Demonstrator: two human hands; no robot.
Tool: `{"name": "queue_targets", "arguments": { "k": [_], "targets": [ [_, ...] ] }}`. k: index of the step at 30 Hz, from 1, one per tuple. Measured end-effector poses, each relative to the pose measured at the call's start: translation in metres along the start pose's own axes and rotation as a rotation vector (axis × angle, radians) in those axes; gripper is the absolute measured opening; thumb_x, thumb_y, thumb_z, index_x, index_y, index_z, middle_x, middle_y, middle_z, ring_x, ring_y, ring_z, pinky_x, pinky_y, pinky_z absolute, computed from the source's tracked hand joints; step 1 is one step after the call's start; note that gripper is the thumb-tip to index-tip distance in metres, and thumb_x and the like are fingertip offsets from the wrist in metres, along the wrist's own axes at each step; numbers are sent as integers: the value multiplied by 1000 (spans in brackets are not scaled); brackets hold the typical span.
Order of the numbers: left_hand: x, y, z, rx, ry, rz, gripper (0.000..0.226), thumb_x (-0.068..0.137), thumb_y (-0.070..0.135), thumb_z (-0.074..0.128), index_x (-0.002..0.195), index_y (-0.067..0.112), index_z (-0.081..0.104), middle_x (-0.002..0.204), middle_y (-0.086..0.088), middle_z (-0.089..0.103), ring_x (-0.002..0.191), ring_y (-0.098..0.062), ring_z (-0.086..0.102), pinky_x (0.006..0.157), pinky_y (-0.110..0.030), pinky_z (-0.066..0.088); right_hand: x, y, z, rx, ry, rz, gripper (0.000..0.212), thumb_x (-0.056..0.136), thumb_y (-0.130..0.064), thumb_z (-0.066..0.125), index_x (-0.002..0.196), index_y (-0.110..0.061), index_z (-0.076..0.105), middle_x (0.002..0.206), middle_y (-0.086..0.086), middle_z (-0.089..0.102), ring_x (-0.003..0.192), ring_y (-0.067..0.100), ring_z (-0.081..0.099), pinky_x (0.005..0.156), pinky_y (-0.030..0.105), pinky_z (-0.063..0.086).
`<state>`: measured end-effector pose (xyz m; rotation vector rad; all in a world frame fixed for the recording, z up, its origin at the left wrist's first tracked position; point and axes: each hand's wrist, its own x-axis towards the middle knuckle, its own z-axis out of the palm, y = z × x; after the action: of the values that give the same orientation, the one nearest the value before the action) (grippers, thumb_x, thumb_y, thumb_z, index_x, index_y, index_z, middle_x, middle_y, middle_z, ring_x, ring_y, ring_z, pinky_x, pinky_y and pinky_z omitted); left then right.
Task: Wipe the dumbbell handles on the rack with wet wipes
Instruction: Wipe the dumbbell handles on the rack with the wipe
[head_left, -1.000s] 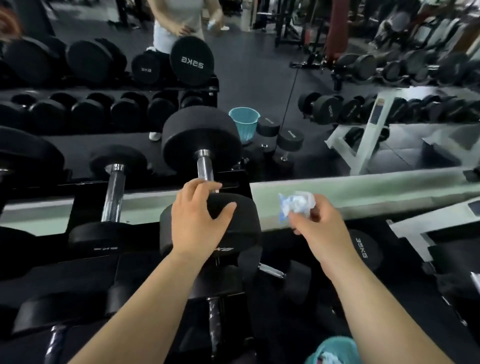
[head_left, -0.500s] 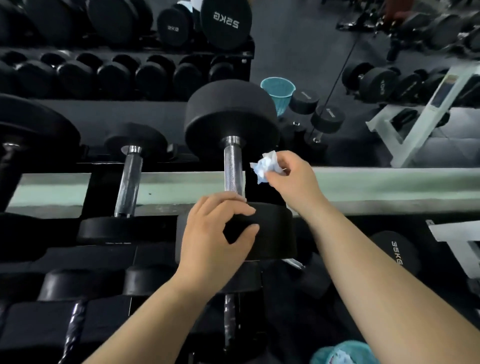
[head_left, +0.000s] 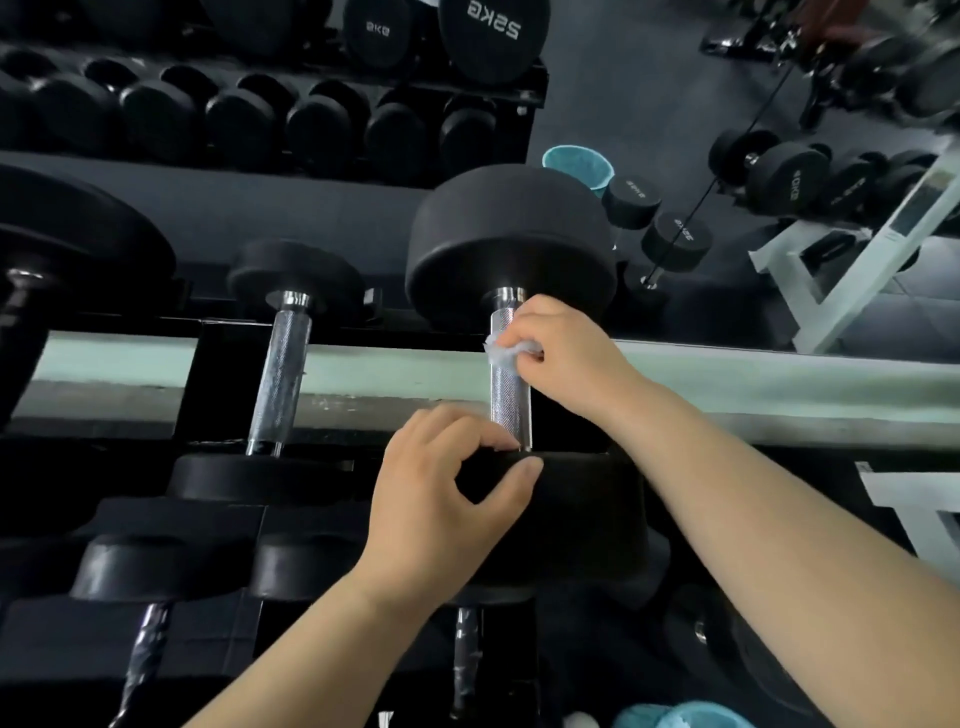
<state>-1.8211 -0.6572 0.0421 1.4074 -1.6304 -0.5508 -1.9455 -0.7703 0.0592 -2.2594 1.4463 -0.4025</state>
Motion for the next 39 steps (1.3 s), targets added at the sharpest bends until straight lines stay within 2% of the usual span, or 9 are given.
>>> {"name": "queue_targets", "arguments": {
  "k": [5,9,14,18,22,28,31,34,39],
  "targets": [
    [0,0,2,-17,9,-5,20,72,45,54,84,29,53,71,18,53,80,-1,50,77,-16,40,4,2,-8,-56,-129,-56,23,82,-25,61,97,-8,65,97,-6,46,92,14,51,77,26,40],
    [-2,0,1,-46,25,-28,18,71,43,56,83,30,55,72,16,55,79,-4,52,75,-11,41,11,2,-5,-127,-119,-141,16,85,-14,55,94,-7,66,89,-8,43,89,12,48,65,19,27],
    [-2,0,2,-42,20,-51,18,70,43,57,84,31,56,78,21,58,82,0,52,76,-8,40,-10,13,-9,-54,-260,-265,15,82,-6,56,89,-4,68,89,-1,52,84,9,47,70,18,34],
    [-2,1,1,-41,18,-80,20,69,43,57,85,31,57,92,14,58,84,3,52,78,-4,37,12,17,-3,13,-66,-211,12,84,-8,58,89,-3,67,88,1,52,80,14,49,64,15,33],
    [-2,2,1,-13,25,-89,20,69,44,56,84,31,57,95,15,56,84,3,51,78,-5,37,21,17,0,25,64,-163,16,85,-8,56,95,-1,67,104,9,59,93,22,56,70,20,34],
    [-1,14,2,163,84,-65,28,72,41,52,71,16,66,74,16,57,79,-2,49,77,-8,36,-6,19,-7,-19,-217,-314,19,83,-7,53,95,-4,67,95,3,56,91,15,51,71,20,33],
    [3,31,10,258,88,-74,29,73,39,47,72,18,66,77,13,58,84,-1,46,78,-7,36,2,28,-14,161,-2,-215,13,83,-6,56,91,-1,66,88,-2,50,83,12,49,66,11,33],
    [8,41,21,272,56,-109,32,71,41,43,70,20,66,75,16,57,83,-1,46,67,-11,37,0,48,-16,481,218,9,5,84,-8,58,81,-12,60,79,-7,51,70,2,47,66,3,35],
    [9,39,24,248,23,-195,20,68,45,46,61,30,56,69,20,56,87,4,47,69,-4,35,-2,61,7,869,157,262,11,84,-3,57,78,-13,59,70,-11,54,63,-2,54,66,8,44]
  ]
}}
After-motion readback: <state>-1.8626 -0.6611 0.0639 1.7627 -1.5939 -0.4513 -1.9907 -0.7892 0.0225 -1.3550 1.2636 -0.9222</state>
